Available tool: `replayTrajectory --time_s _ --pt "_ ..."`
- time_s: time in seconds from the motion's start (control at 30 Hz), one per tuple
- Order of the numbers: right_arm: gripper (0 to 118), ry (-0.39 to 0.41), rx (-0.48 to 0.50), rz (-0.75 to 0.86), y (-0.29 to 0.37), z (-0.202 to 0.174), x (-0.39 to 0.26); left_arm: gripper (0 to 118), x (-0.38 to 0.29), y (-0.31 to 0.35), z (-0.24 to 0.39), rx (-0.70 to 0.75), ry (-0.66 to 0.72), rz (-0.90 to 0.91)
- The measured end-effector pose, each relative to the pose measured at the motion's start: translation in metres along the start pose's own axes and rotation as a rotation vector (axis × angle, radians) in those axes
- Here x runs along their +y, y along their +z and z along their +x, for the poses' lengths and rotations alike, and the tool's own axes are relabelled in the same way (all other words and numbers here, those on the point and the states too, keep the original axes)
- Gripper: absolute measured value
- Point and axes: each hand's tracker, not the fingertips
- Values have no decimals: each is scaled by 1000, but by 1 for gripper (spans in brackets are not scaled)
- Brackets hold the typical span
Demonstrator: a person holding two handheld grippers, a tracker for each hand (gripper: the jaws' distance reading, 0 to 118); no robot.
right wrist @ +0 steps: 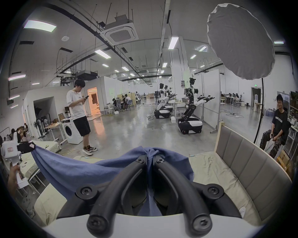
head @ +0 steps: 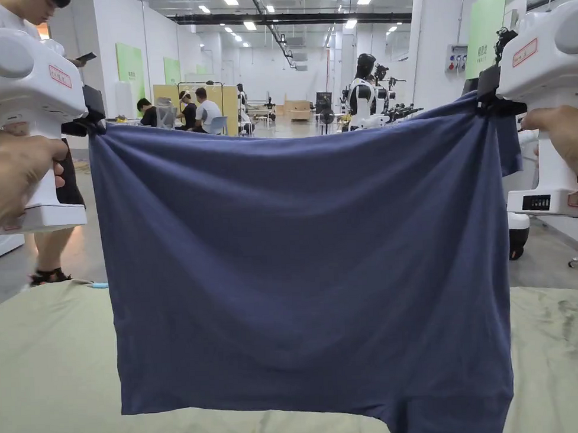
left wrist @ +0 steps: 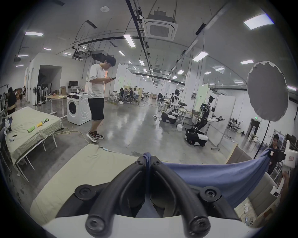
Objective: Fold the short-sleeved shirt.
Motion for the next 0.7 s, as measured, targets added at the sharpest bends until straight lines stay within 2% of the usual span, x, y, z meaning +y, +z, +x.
replayTrajectory --time_s 0.17,0.33,0.7 --pt "6 19 -10 25 -11 -4 13 3 7 -13 2 -6 -2 10" --pt "6 25 -11 33 2 -16 -2 3 1 -22 6 -10 -19 13" --pt "6 -1 8 -48 -8 -6 -68 3 -63 -39 -3 -17 -16 -67"
